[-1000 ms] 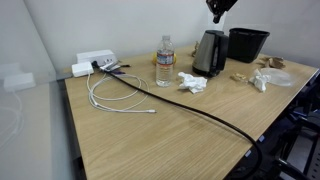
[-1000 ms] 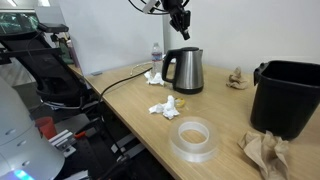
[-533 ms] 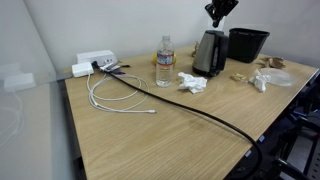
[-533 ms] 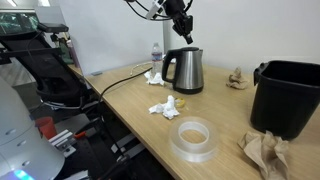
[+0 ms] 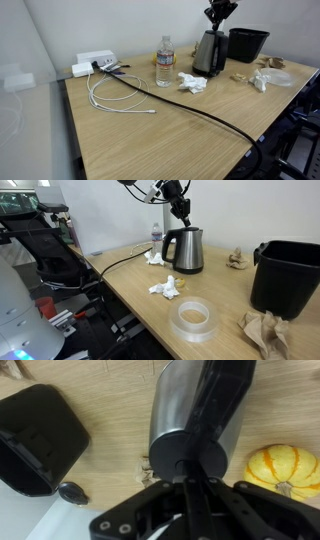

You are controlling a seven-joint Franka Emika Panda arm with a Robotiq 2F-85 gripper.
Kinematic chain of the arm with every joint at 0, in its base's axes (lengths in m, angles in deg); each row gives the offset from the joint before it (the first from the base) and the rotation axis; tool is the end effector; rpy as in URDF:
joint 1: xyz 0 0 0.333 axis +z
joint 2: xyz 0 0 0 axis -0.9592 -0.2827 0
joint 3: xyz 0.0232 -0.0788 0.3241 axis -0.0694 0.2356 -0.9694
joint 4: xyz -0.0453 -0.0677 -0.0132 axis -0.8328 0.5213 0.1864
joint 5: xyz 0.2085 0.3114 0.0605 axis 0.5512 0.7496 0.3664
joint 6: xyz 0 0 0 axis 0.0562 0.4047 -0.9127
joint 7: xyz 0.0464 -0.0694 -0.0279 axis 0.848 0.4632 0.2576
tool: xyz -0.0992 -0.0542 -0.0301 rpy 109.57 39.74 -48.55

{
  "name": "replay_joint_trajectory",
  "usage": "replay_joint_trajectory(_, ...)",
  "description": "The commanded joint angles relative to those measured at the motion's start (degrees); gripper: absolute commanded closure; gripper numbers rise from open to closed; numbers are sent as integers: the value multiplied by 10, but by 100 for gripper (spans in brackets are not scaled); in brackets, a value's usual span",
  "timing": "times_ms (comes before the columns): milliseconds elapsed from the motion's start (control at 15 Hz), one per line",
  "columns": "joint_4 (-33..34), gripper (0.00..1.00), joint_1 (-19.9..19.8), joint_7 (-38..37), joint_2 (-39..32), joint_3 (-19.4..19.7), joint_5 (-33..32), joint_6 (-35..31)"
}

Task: Open the lid on the electric kettle

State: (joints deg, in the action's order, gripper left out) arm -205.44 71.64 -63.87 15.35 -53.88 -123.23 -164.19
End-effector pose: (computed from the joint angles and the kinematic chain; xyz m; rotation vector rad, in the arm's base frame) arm 0.5342 0.0194 0.4194 2.7569 -0.3759 0.5087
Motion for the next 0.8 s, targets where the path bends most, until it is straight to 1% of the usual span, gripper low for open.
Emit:
replay_joint_trajectory(0, -3, 100, 7, -33, 3, 12, -46, -13)
replay_joint_trajectory(67, -2, 100, 7, -40, 2, 13, -56, -13)
replay_joint_trajectory(733, -3, 100, 13, -48, -5, 15, -80, -15)
